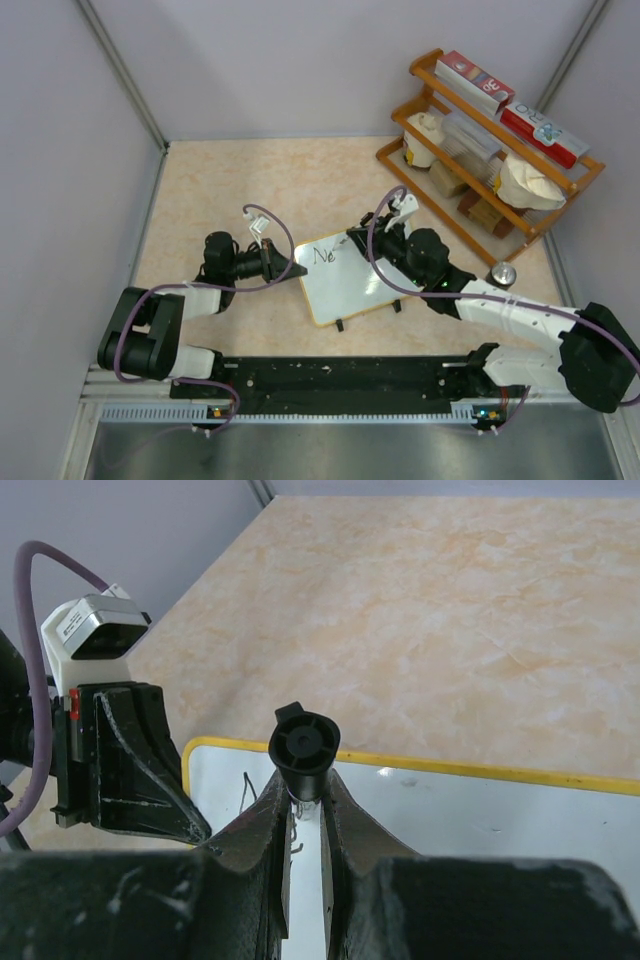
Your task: Write a sentence on the whiteboard
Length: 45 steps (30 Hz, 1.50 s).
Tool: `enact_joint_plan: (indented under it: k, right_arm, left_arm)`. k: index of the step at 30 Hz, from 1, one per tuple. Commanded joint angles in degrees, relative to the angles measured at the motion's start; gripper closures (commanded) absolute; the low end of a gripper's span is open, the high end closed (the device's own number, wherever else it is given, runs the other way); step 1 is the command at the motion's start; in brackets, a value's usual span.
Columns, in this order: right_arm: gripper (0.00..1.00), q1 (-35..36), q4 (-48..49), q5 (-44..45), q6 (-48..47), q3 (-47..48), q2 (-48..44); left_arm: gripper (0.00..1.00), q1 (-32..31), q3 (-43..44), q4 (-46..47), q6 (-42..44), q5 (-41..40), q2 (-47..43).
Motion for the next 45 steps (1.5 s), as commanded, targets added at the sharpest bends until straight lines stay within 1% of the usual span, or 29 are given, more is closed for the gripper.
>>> enact_joint_plan:
  k: [1, 17, 31, 38, 45]
  right_arm:
    - [1.0, -0.49, 2.12, 1.19, -0.69, -1.34, 0.39]
    - [1.0, -0.49, -0.08, 2.59, 0.02, -4.95, -3.48]
    - [1.0, -1.63, 0.01, 3.03, -0.51, -0.64, -1.99]
    - [1.0, -3.22, 0.97, 1.45, 1.16, -0.55, -1.46]
    - [1.0, -3.22, 0.45, 0.13, 0.89, -0.46, -1.28]
  left_arm:
    - [1.0, -0.51, 0.03, 1.36, 2.15, 3.89, 0.65]
    - [1.0, -0.51, 0.03, 1.36, 2.15, 3.89, 0.65]
    - [1.0, -0.51, 0.03, 1.36, 2.15, 3.97, 0.65]
    - [1.0, -0.51, 0.03, 1.45, 2.15, 3.89, 0.65]
    - [1.0, -0.51, 0.03, 1.45, 2.15, 3.89, 0.74]
